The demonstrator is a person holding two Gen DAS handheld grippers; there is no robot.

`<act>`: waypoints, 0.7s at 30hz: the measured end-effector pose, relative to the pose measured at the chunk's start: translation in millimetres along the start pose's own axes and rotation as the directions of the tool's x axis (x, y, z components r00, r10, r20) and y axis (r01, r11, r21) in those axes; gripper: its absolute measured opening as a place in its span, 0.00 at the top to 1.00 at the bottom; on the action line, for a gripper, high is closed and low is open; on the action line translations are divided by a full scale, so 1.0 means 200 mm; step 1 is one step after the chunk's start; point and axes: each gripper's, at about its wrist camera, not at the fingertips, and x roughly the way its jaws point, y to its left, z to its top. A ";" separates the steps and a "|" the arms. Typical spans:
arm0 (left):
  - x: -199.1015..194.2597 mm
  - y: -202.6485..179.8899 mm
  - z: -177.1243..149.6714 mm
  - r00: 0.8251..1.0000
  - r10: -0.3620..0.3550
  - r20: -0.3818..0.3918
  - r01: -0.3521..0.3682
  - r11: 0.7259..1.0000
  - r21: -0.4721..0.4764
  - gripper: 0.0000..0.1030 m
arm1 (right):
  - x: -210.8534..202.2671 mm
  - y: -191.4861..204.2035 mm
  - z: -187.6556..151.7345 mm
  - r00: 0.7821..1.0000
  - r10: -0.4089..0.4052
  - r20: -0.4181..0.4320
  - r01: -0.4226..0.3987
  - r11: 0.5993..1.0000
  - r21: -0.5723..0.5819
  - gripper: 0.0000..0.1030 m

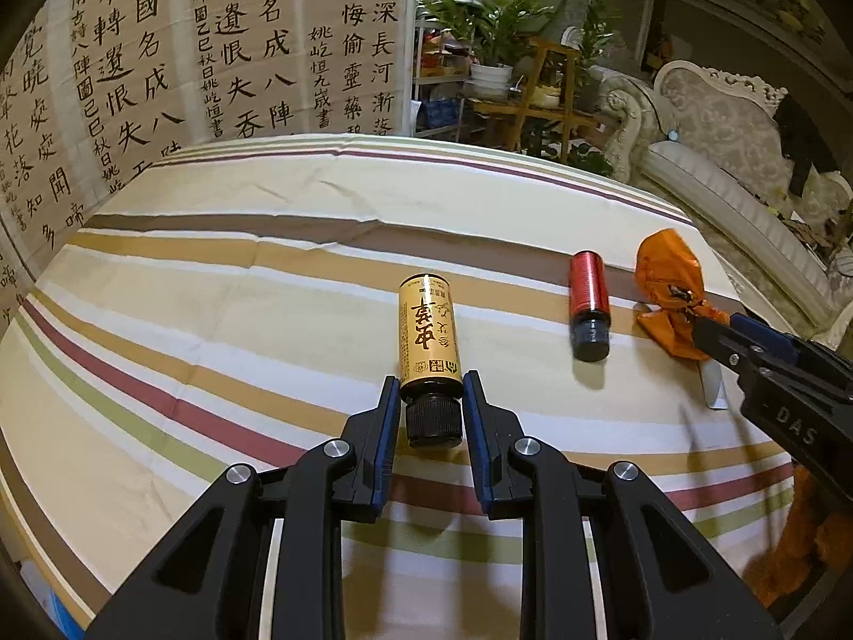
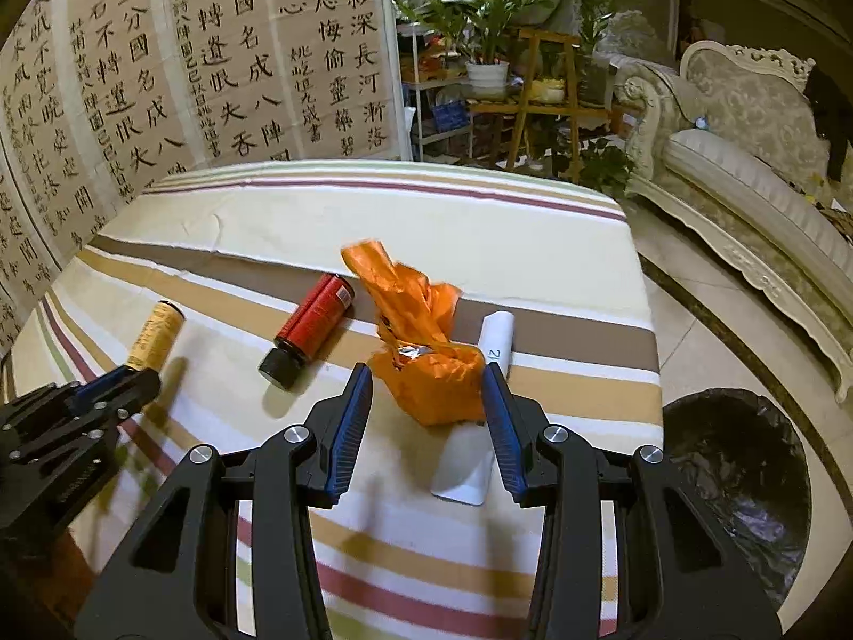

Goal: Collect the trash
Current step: 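Grasp the orange plastic bag with right gripper while left holds gold bottle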

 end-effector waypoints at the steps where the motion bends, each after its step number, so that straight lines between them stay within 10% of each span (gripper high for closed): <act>1: 0.00 0.01 0.00 1.000 -0.002 -0.002 0.002 1.000 -0.002 0.76 | 0.00 0.01 0.00 1.000 -0.012 0.004 0.012 1.000 -0.006 0.67; 21: -0.10 -0.05 -0.05 0.999 -0.044 0.012 0.044 0.999 -0.001 0.76 | -0.23 0.02 -0.12 0.998 -0.013 0.062 0.014 1.000 -0.002 0.79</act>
